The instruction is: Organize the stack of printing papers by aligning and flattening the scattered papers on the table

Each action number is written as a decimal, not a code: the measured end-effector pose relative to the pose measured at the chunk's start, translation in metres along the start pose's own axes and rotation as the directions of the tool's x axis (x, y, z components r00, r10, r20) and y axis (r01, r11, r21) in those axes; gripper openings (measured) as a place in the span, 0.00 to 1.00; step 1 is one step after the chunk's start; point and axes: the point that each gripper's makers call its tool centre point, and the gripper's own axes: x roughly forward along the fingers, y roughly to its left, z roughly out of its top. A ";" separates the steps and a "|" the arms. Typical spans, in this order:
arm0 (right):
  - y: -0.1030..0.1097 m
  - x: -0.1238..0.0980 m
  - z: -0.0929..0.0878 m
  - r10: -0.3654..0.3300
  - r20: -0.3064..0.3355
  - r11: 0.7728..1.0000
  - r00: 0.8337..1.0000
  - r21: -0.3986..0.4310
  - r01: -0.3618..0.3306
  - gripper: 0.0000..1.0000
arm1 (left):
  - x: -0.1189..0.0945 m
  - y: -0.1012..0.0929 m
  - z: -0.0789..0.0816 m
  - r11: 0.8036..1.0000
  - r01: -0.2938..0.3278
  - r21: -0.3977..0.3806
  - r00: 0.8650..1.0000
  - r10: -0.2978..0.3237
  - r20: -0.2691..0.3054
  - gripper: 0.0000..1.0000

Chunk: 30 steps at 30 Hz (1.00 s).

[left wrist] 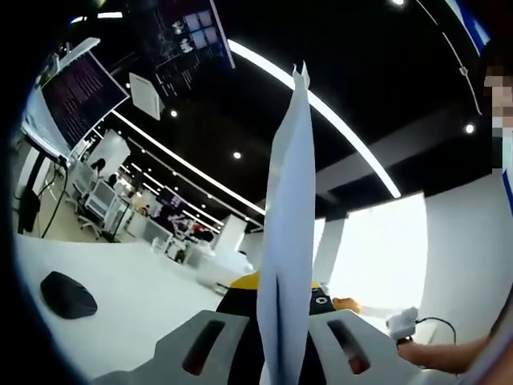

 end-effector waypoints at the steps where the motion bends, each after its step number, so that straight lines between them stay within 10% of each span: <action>1: -0.004 -0.001 -0.001 -0.015 0.002 1.000 1.000 -0.001 0.015 0.90 | 0.000 -0.001 0.000 1.000 0.001 0.001 1.000 -0.001 0.000 0.06; 14: -0.044 -0.022 -0.008 -0.073 0.077 0.996 0.994 -0.035 0.076 0.84 | 0.001 -0.001 -0.013 1.000 0.005 -0.016 1.000 -0.005 -0.019 0.06; 30: -0.097 0.047 0.005 0.034 0.009 0.997 0.999 -0.067 -0.033 0.85 | 0.001 0.003 -0.015 1.000 -0.004 -0.017 1.000 0.004 -0.026 0.06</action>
